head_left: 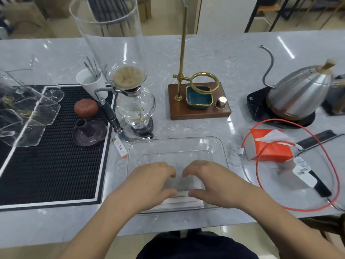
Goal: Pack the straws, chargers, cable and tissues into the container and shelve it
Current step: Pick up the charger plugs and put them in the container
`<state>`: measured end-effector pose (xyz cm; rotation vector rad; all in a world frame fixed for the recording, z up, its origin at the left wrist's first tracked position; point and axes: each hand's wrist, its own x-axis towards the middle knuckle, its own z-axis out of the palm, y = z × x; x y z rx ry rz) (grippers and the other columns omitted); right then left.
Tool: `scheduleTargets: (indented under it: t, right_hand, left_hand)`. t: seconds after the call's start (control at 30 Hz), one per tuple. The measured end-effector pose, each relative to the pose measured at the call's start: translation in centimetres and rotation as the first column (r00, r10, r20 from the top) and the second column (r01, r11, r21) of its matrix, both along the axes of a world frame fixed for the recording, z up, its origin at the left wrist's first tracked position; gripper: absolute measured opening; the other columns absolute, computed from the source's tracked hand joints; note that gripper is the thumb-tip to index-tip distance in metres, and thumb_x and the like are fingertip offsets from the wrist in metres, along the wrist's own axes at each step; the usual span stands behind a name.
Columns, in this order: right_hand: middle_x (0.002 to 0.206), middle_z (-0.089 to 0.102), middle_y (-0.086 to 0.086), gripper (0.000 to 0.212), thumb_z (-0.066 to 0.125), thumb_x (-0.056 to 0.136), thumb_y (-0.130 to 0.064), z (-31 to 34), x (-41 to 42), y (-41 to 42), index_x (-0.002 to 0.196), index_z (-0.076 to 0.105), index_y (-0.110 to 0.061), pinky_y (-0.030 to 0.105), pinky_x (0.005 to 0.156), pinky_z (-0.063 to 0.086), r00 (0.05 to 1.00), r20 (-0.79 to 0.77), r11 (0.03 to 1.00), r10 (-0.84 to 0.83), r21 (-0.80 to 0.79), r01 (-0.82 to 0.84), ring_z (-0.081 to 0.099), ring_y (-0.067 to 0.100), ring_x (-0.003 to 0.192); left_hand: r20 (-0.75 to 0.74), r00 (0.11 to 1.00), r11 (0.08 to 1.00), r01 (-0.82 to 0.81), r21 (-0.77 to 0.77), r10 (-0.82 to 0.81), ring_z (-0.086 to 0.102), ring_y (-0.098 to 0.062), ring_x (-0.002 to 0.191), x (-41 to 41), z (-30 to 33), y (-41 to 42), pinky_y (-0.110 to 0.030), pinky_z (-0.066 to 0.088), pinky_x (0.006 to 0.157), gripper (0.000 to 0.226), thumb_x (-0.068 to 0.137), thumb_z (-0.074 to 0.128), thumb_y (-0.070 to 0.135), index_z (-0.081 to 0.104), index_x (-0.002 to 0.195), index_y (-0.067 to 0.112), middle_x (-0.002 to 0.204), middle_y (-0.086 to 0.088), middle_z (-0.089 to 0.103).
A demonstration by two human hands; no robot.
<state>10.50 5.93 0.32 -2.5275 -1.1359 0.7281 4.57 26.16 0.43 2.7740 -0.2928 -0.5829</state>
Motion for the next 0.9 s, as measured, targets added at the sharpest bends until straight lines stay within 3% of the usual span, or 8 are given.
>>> scheduleTargets:
  t: [0.2,0.37,0.67,0.8,0.9]
  right_hand:
    - [0.135,0.051,-0.003,0.046,0.063,0.085,-0.046,0.7,-1.1,-1.7,0.126,0.057,-0.026,0.030,0.106,0.035,0.978,0.135,0.970,-0.159,0.208,0.129,0.047,0.016,0.127]
    - [0.137,0.051,-0.006,0.039,0.064,0.087,-0.041,1.5,-2.2,-3.5,0.124,0.058,-0.028,0.027,0.108,0.036,0.948,0.119,0.906,-0.294,0.350,0.237,0.044,0.009,0.131]
    - [0.133,0.052,-0.012,0.039,0.066,0.086,-0.039,2.3,-2.6,-10.9,0.123,0.059,-0.029,0.009,0.104,0.029,0.888,0.115,0.831,-0.444,0.423,0.361,0.044,0.000,0.127]
    - [0.130,0.053,-0.017,0.037,0.064,0.086,-0.040,2.2,-2.2,-15.1,0.121,0.060,-0.030,0.015,0.102,0.035,0.867,0.110,0.799,-0.485,0.458,0.389,0.046,-0.002,0.124]
    - [0.126,0.055,-0.017,0.035,0.063,0.087,-0.040,1.9,-1.9,-17.7,0.120,0.061,-0.028,0.012,0.099,0.036,0.862,0.101,0.785,-0.497,0.474,0.398,0.050,-0.002,0.119]
  left_hand:
    - [0.155,0.987,0.985,-0.010,-0.170,0.037,0.054,-0.005,0.109,-0.1,0.6,-1.6,-0.029,0.046,0.087,0.047,0.089,0.048,0.061,0.051,0.129,0.036,0.123,0.020,0.051]
    - [0.215,0.974,0.961,-0.002,-0.277,0.064,0.055,0.000,0.106,0.2,0.8,-3.2,-0.029,0.049,0.086,0.048,0.085,0.045,0.065,0.055,0.123,0.038,0.118,0.025,0.053]
    - [0.269,0.959,0.912,0.035,-0.409,0.084,0.052,0.009,0.104,1.3,1.8,-9.3,-0.019,0.046,0.088,0.039,0.085,0.058,0.057,0.057,0.120,0.041,0.112,0.030,0.053]
    - [0.264,0.956,0.892,0.006,-0.452,0.127,0.055,0.005,0.103,2.0,1.8,-12.9,-0.022,0.047,0.088,0.043,0.083,0.061,0.056,0.055,0.122,0.042,0.114,0.029,0.055]
    - [0.264,0.954,0.889,-0.003,-0.458,0.139,0.055,0.005,0.103,2.6,1.6,-15.6,-0.022,0.047,0.088,0.045,0.081,0.063,0.055,0.055,0.123,0.041,0.114,0.028,0.055]
